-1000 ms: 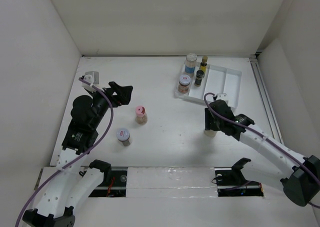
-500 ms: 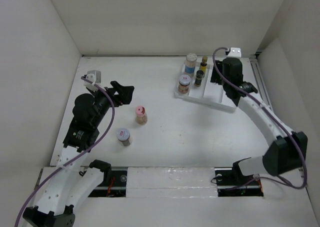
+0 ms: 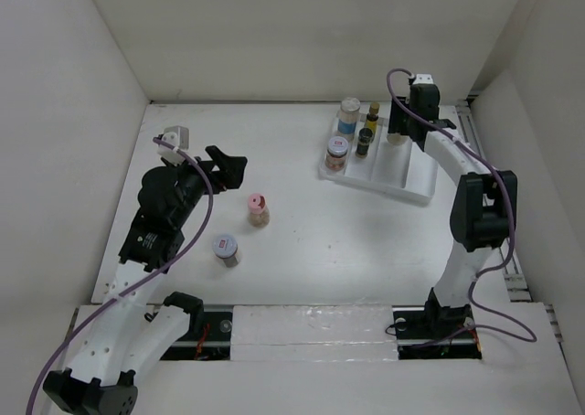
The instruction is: Organize the condiment bottles
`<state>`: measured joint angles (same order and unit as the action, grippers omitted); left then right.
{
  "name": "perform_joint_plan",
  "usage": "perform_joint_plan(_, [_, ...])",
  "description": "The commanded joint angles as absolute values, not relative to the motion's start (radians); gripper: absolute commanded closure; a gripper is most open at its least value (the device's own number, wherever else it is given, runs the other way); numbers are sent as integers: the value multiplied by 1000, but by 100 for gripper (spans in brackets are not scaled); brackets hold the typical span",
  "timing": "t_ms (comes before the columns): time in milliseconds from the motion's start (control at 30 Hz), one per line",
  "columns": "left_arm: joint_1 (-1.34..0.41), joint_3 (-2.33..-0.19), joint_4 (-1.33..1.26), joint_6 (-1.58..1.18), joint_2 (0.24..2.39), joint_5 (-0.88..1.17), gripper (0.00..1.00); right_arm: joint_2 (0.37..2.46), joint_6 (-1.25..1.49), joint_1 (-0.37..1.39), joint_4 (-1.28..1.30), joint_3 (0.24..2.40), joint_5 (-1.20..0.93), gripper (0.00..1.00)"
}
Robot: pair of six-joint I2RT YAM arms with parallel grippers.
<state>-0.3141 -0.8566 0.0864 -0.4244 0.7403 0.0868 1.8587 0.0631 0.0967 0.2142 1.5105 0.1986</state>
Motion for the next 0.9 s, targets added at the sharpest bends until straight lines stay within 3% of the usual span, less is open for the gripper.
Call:
perform_joint_plan(0, [-316,-854,46,-419,744,78,4,1899,52,72,110,1592,156,37])
perform_joint_plan(200, [-316,-854,46,-419,753,78,4,2000,61,52,110,1663,126,33])
perform_joint_plan(367, [-316,-854,46,-419,753,78,4,2016,61,43,110,1672,126,15])
perform_joint_plan(500, [-316,-854,46,-419,753,78,4,1931,52,55,110,1645,141,3])
perform_joint_plan(633, [-316,-854,46,-419,744,78,4,1734,32,90,110,1563,150,0])
perform_joint_plan(700, [-316,-854,46,-419,744,78,4,1659,23,144,98,1508,82,4])
perform_joint_plan(800, [-316,-854,46,-419,732,78,4,1540,12,236,17,1355,-88,19])
perform_joint_plan(833, [-316,-854,46,-419,721,66,4,1522,-1,317,-3,1282,-125,34])
perform_joint_plan(867, [-316,-854,57,-419,721,66,4,1510,-2,362,-21,1254,-158,43])
